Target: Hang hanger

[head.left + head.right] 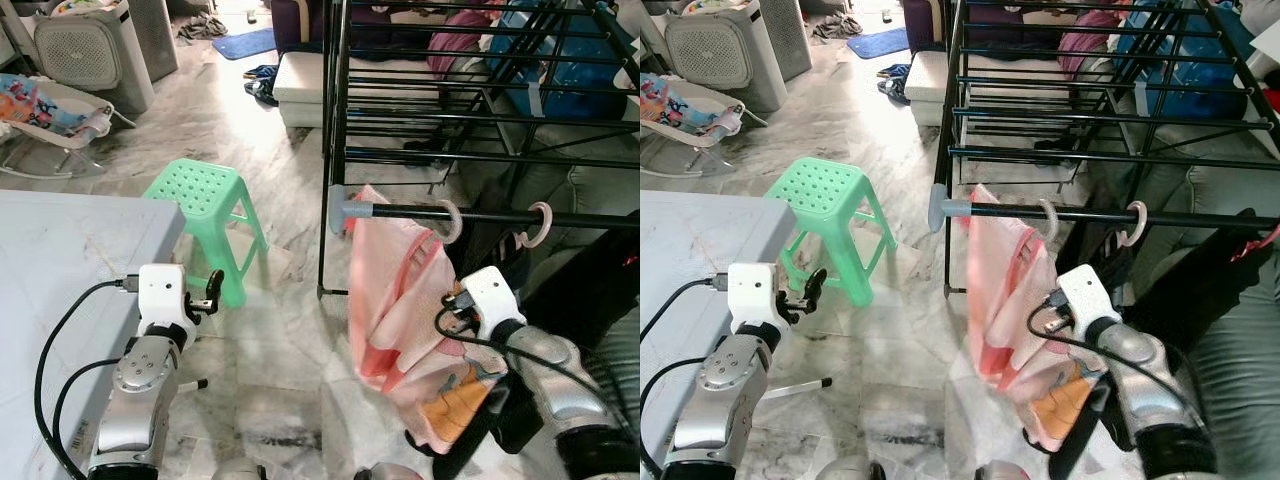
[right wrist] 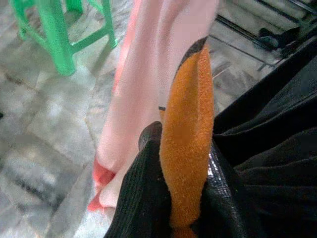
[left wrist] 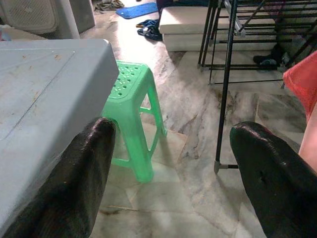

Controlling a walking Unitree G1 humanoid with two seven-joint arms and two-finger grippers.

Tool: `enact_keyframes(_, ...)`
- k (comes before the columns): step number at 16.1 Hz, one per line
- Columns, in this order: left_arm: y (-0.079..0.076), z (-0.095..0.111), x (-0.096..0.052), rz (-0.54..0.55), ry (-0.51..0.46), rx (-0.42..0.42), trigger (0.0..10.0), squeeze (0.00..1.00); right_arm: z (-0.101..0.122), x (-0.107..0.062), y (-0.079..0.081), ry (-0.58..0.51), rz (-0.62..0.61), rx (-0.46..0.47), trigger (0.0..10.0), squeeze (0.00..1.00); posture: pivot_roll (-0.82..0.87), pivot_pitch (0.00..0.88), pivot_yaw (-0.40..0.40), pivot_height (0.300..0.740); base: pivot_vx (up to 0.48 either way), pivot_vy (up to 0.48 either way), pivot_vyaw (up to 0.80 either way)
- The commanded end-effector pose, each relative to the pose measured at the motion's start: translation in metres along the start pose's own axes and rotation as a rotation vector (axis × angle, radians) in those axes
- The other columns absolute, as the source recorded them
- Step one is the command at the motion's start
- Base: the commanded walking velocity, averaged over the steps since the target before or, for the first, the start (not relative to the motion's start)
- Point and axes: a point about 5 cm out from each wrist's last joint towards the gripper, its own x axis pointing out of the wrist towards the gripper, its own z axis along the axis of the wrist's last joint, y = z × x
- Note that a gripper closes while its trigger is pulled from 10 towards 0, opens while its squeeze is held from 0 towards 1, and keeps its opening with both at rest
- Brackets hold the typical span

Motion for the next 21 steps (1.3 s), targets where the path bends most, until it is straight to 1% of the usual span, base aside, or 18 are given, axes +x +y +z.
enact_keyframes(1, 0.001, 0.004, -0.001, 0.010, -0.018, 0.014, 10.0, 0.00, 0.018, -0.002, -0.004, -0.108, -0.071, 0.026, 0.0, 0.00, -0.01, 0.051, -0.004, 0.740, 0.000, 0.000, 0.00)
enact_keyframes(2, 0.000, 0.005, -0.001, 0.012, -0.022, 0.015, 10.0, 0.00, 0.025, -0.003, -0.002, -0.162, -0.121, 0.062, 0.0, 0.00, -0.01, 0.051, -0.004, 0.740, 0.000, 0.000, 0.00)
enact_keyframes(3, 0.000, 0.007, 0.000, 0.025, -0.039, 0.008, 10.0, 0.00, 0.033, -0.007, 0.003, -0.235, -0.177, 0.139, 0.0, 0.00, -0.01, 0.055, -0.008, 0.740, 0.000, 0.000, 0.00)
enact_keyframes(4, -0.001, 0.008, 0.000, 0.026, -0.043, 0.012, 10.0, 0.00, 0.037, -0.012, 0.011, -0.282, -0.195, 0.183, 0.0, 0.00, -0.01, 0.057, -0.008, 0.740, 0.000, 0.000, 0.00)
enact_keyframes(5, -0.002, 0.008, -0.001, 0.025, -0.042, 0.014, 10.0, 0.00, 0.038, -0.015, 0.017, -0.304, -0.198, 0.199, 0.0, 0.00, -0.01, 0.057, -0.008, 0.740, 0.000, 0.000, 0.00)
enact_keyframes(6, -0.002, 0.007, -0.001, 0.021, -0.041, 0.014, 10.0, 0.00, 0.037, -0.020, 0.027, -0.324, -0.187, 0.207, 4.0, 0.00, -0.01, 0.058, -0.005, 0.740, 0.000, 0.000, 0.00)
enact_keyframes(7, -0.002, 0.007, -0.001, 0.016, -0.040, 0.018, 10.0, 0.00, 0.034, -0.026, 0.037, -0.317, -0.175, 0.213, 10.0, 0.00, -0.01, 0.060, -0.004, 0.740, 0.000, 0.000, 0.00)
enact_keyframes(9, -0.001, 0.007, 0.000, 0.017, -0.035, 0.025, 10.0, 0.00, 0.024, -0.039, 0.052, -0.284, -0.165, 0.245, 10.0, 0.00, -0.01, 0.064, 0.000, 0.740, -0.139, 0.000, 0.00)
enact_keyframes(11, -0.002, 0.007, 0.001, 0.011, -0.033, 0.026, 10.0, 0.00, 0.022, -0.045, 0.050, -0.277, -0.183, 0.259, 10.0, 0.00, -0.02, 0.064, 0.002, 0.740, -0.287, 0.000, 0.00)
enact_keyframes(13, -0.006, 0.008, 0.001, -0.001, -0.035, 0.025, 10.0, 0.00, 0.019, -0.046, 0.048, -0.260, -0.192, 0.254, 10.0, 0.00, -0.02, 0.064, 0.002, 0.740, -0.300, 0.000, 0.00)
enact_keyframes(16, -0.006, 0.008, 0.001, -0.007, -0.036, 0.030, 10.0, 0.00, 0.015, -0.049, 0.051, -0.228, -0.179, 0.256, 10.0, 0.00, -0.01, 0.061, 0.000, 0.740, -0.311, 0.000, 0.00)
enact_keyframes(18, -0.006, 0.007, 0.001, -0.006, -0.034, 0.033, 10.0, 0.00, 0.008, -0.047, 0.053, -0.157, -0.136, 0.266, 10.0, 0.00, -0.01, 0.056, -0.003, 0.740, -0.311, 0.000, 0.00)
enact_keyframes(19, -0.006, 0.007, 0.001, -0.007, -0.034, 0.033, 10.0, 0.00, 0.008, -0.046, 0.053, -0.155, -0.135, 0.259, 10.0, 0.00, -0.01, 0.056, -0.003, 0.740, -0.311, 0.000, 0.00)
enact_keyframes(21, -0.007, 0.008, 0.001, -0.008, -0.036, 0.034, 10.0, 0.00, 0.008, -0.046, 0.053, -0.150, -0.137, 0.274, 10.0, 0.00, -0.01, 0.056, -0.003, 0.740, -0.306, 0.000, 0.00)
